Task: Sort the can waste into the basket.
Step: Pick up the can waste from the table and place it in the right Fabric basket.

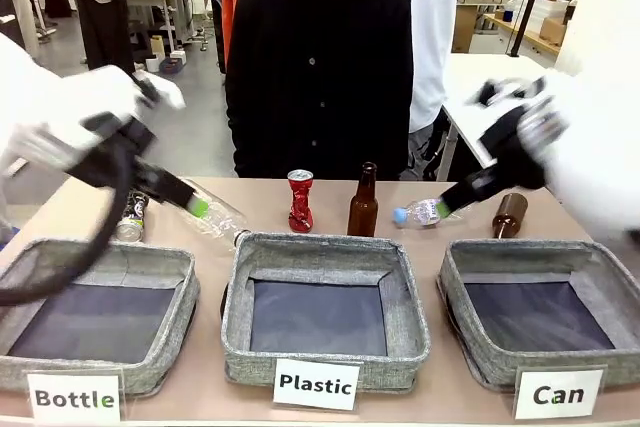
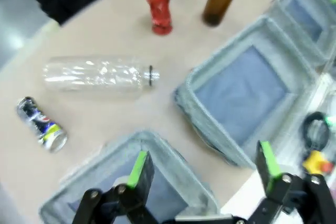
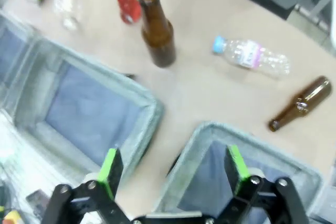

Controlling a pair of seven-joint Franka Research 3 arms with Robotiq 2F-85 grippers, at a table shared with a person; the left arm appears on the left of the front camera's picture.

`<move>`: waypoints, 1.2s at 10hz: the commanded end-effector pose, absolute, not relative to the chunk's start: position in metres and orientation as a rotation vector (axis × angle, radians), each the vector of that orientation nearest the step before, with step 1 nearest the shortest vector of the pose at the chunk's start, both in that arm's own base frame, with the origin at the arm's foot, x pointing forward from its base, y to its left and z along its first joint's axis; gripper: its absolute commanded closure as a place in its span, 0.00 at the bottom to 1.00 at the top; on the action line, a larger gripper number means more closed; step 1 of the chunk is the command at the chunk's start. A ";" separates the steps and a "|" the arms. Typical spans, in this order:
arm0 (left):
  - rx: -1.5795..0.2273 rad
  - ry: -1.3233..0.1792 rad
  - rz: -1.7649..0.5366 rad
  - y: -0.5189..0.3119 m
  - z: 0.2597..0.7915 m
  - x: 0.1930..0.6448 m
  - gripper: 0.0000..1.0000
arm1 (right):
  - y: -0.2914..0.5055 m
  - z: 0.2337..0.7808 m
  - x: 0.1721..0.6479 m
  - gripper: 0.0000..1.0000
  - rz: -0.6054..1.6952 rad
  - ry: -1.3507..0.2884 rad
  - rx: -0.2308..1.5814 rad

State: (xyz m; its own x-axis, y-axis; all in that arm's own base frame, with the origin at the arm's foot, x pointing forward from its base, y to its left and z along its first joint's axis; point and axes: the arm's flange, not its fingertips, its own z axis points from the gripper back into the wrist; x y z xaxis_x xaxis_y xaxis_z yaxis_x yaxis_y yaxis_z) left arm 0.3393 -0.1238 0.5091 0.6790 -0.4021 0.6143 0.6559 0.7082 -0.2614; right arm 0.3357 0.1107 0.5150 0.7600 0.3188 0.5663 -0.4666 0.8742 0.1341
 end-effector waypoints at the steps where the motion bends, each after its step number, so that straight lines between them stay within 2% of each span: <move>1: -0.652 -0.551 -0.571 -0.033 0.523 0.309 0.00 | 0.029 0.533 0.276 0.00 0.346 -0.600 0.491; 3: -0.869 -0.601 -0.453 0.053 0.515 0.282 0.00 | -0.062 0.509 0.264 0.00 0.173 -0.614 0.778; 6: -1.181 -0.760 0.041 0.181 0.447 0.257 0.00 | -0.172 0.433 0.252 0.00 -0.170 -0.692 1.075; 8: -1.256 -0.825 0.280 0.212 0.402 0.236 0.00 | -0.197 0.394 0.245 0.00 -0.378 -0.692 1.127; 9: -1.219 -0.848 0.360 0.214 0.393 0.242 0.00 | -0.192 0.384 0.251 0.00 -0.453 -0.683 1.057; 10: -1.204 -0.759 0.216 0.249 0.426 0.232 0.00 | -0.244 0.423 0.245 0.00 -0.342 -0.671 1.098; 12: -1.204 -0.759 0.216 0.249 0.426 0.232 0.00 | -0.244 0.423 0.245 0.00 -0.342 -0.671 1.098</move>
State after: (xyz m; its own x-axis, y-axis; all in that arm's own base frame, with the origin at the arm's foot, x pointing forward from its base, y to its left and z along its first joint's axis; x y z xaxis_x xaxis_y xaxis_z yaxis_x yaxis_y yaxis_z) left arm 0.2376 0.2506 0.4161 0.7394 0.5571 0.3780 0.2033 0.3505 -0.9142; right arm 0.2514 -0.2444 0.4135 0.7611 -0.5818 0.2867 -0.0246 0.4159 0.9091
